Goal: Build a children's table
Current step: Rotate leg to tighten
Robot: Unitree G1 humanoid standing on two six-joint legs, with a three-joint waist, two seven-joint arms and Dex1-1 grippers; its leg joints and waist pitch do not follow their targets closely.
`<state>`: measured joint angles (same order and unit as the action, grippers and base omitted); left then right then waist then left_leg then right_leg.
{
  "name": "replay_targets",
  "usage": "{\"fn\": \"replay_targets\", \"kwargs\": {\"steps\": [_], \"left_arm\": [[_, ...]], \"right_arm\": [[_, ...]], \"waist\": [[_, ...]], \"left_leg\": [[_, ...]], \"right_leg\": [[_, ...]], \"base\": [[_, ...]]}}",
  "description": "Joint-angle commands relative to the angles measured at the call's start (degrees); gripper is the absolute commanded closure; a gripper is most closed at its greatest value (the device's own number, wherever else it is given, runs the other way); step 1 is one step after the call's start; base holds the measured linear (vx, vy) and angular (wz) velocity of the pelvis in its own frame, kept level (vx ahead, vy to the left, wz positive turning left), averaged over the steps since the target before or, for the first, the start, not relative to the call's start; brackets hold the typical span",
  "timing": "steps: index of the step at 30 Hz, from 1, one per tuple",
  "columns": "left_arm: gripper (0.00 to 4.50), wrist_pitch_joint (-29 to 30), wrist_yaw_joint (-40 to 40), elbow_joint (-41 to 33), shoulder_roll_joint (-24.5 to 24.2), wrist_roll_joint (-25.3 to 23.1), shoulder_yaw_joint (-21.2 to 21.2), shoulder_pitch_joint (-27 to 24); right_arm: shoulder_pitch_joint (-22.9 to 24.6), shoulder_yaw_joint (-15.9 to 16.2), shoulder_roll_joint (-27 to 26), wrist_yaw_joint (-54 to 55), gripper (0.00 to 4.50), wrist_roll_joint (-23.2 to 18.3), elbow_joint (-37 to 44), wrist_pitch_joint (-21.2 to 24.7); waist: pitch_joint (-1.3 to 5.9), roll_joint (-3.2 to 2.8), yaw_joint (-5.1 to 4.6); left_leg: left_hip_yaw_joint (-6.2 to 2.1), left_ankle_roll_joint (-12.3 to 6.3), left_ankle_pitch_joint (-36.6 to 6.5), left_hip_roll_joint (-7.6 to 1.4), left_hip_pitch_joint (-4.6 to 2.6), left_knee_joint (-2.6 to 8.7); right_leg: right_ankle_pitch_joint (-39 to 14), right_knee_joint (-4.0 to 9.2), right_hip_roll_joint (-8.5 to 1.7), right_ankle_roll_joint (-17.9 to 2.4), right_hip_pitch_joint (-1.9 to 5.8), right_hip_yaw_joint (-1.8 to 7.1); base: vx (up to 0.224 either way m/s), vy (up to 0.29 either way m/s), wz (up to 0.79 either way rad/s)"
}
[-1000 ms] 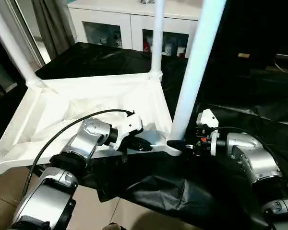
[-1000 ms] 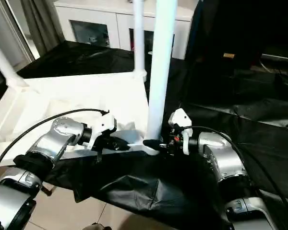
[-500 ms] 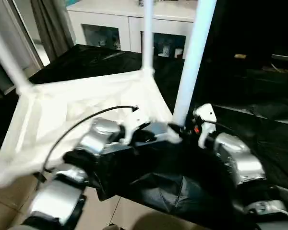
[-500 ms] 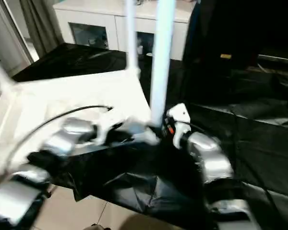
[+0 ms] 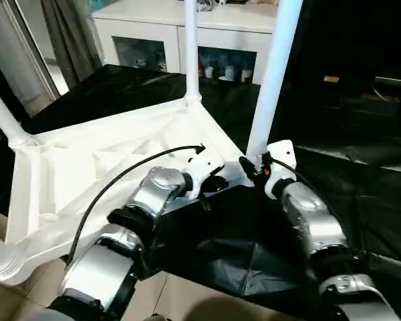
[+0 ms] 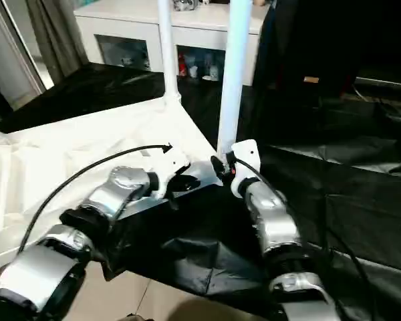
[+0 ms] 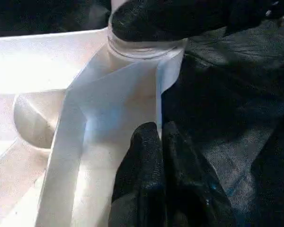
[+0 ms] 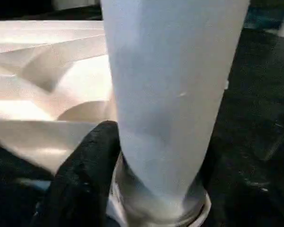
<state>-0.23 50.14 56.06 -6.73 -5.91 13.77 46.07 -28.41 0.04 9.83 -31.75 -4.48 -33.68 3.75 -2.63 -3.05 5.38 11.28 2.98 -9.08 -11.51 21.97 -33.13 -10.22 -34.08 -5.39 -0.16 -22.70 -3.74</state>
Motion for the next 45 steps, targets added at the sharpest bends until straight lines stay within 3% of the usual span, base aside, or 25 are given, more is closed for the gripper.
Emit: {"fn": "replay_targets", "kwargs": {"steps": [1, 5, 8, 13, 18, 22, 24, 27, 31, 33, 36, 38, 41, 43, 45], "left_arm": [[4.50, -1.39, 3.51, -2.33, -0.68, 0.19, 1.57, -0.81], [4.50, -2.37, 11.48, -4.23, -4.63, 1.05, 2.31, -2.54], [4.50, -2.20, 15.88, -5.40, -6.06, 2.25, 2.03, -3.14], [4.50, 0.12, 23.04, -9.26, -9.24, 3.78, 2.62, -4.49], [4.50, 0.25, 24.24, -9.63, -10.25, 3.74, 2.83, -4.64], [4.50, 0.31, 24.22, -9.57, -10.26, 3.42, 2.72, -4.50], [4.50, 0.42, 22.67, -9.40, -9.76, 3.13, 2.39, -4.19], [4.50, -0.09, 14.80, -6.71, -7.79, 1.74, 1.60, -2.34], [4.50, 0.78, 2.51, -1.66, -4.55, 0.52, -0.09, 1.05], [4.50, 1.32, -2.11, 0.23, -3.16, -0.40, -0.06, 2.27], [4.50, 2.77, -9.81, 2.71, -0.09, -0.35, -1.31, 4.04], [4.50, 2.86, -11.34, 3.20, 0.94, -0.42, -1.35, 4.47], [4.50, 1.80, -11.06, 3.92, 2.09, -0.29, -1.34, 4.88], [4.50, 0.79, -8.93, 4.34, 2.30, -0.19, -1.03, 4.97], [4.50, 0.60, -8.39, 4.36, 2.20, -0.23, -0.90, 4.92]], "right_arm": [[1.23, 6.54, -0.04, -9.86, 1.42, -1.34, 1.07, 1.51], [1.39, 6.00, 5.19, -20.61, 1.36, -4.53, 3.65, 4.79], [1.56, 5.88, 7.09, -25.75, 1.36, -5.85, 4.80, 6.12], [0.73, 6.44, 10.26, -32.90, 1.69, -7.51, 4.77, 7.35], [0.31, 6.38, 10.72, -34.86, 2.09, -8.31, 4.55, 8.36], [0.87, 6.77, 10.92, -36.39, 2.28, -8.89, 5.74, 10.07], [1.45, 7.12, 10.71, -36.20, 2.33, -8.96, 6.30, 10.30], [2.02, 6.32, 7.94, -27.35, 2.38, -5.80, 4.14, 8.12], [1.45, 4.05, 3.13, -11.93, 2.44, -2.15, -1.16, 5.85], [1.31, 2.41, 0.32, -4.70, 2.47, -1.87, -3.40, 6.38], [0.93, -0.08, -4.85, 6.17, 2.50, -2.16, -5.26, 6.81], [0.43, 0.19, -6.43, 8.03, 2.50, -1.71, -6.01, 6.25], [-0.57, 1.92, -8.31, 7.62, 2.50, -0.04, -6.83, 3.62], [-1.20, 2.89, -8.50, 4.27, 1.95, -0.13, -6.45, 1.79], [-1.25, 2.91, -8.41, 3.39, 1.81, -0.44, -6.16, 1.68]], "waist": [[3.87, 1.01, 0.30], [4.19, 0.82, 0.56], [4.19, 0.84, 0.85], [3.88, 0.57, 1.33], [3.91, 0.54, 1.46], [4.05, 0.53, 1.54], [4.08, 0.48, 1.57], [3.94, 0.43, 1.64], [3.44, 0.65, 0.93], [3.35, 0.25, 0.65], [3.17, 0.31, 0.08], [3.23, 0.46, -0.08], [3.11, 0.20, -0.40], [3.19, 0.13, -0.43], [3.19, 0.11, -0.57]], "left_leg": [[-1.04, -3.59, -13.49, -1.48, -0.54, 3.67], [-0.79, -5.71, -10.08, -1.55, -0.53, 3.07], [-0.67, -6.26, -9.79, -1.65, -0.63, 2.98], [-0.69, -4.01, -13.02, -2.07, -1.09, 3.44], [-0.74, -2.64, -13.82, -1.99, -1.10, 3.58], [-0.71, -2.99, -12.35, -1.91, -1.07, 3.38], [-0.69, -3.18, -11.92, -1.90, -1.05, 3.32], [-0.62, -2.81, -12.68, -1.92, -1.22, 3.32], [-0.80, 0.28, -17.52, -1.50, -1.59, 3.84], [-1.14, 1.05, -18.69, -1.51, -1.68, 4.08], [-1.20, 1.63, -20.79, -1.46, -1.73, 4.38], [-1.27, 1.35, -21.92, -1.30, -1.99, 4.32], [-1.41, 0.94, -23.10, -1.32, -1.72, 4.49], [-1.50, 0.75, -23.13, -1.36, -1.65, 4.59], [-1.49, 0.55, -23.36, -1.36, -1.64, 4.61]], "right_leg": [[-9.70, 3.86, -3.15, -11.93, 2.83, 1.84], [-2.71, 2.97, -2.86, -14.49, 2.94, 1.65], [-2.32, 2.86, -2.99, -15.55, 2.90, 1.63], [-7.65, 3.27, -3.07, -15.34, 2.48, 1.78], [-7.97, 3.19, -3.11, -14.97, 2.52, 1.81], [-5.95, 3.04, -3.08, -15.02, 2.60, 1.83], [-5.23, 2.97, -3.06, -15.09, 2.60, 1.81], [-6.48, 3.23, -3.03, -14.91, 2.28, 1.86], [-17.59, 4.45, -3.26, -11.82, 1.97, 1.94], [-20.82, 4.77, -3.33, -10.63, 1.90, 1.85], [-22.02, 5.18, -3.18, -9.75, 1.64, 1.85], [-23.67, 5.53, -3.21, -9.17, 1.63, 1.74], [-24.25, 5.84, -3.21, -8.58, 1.55, 1.70], [-23.76, 5.73, -3.26, -8.42, 1.74, 1.69], [-22.86, 5.66, -3.15, -8.71, 1.78, 1.71]], "base": [[0.000, 0.000, 0.00], [0.000, 0.000, 0.00], [0.000, 0.000, 0.00], [0.000, 0.000, 0.00], [0.000, 0.000, 0.00], [0.000, 0.000, 0.00], [0.000, 0.000, 0.00], [0.000, 0.000, 0.00], [0.000, 0.000, 0.00], [0.000, 0.000, 0.00], [0.000, 0.000, 0.00], [0.000, 0.000, 0.00], [0.000, 0.000, 0.00], [0.000, 0.000, 0.00], [0.000, 0.000, 0.00]]}}
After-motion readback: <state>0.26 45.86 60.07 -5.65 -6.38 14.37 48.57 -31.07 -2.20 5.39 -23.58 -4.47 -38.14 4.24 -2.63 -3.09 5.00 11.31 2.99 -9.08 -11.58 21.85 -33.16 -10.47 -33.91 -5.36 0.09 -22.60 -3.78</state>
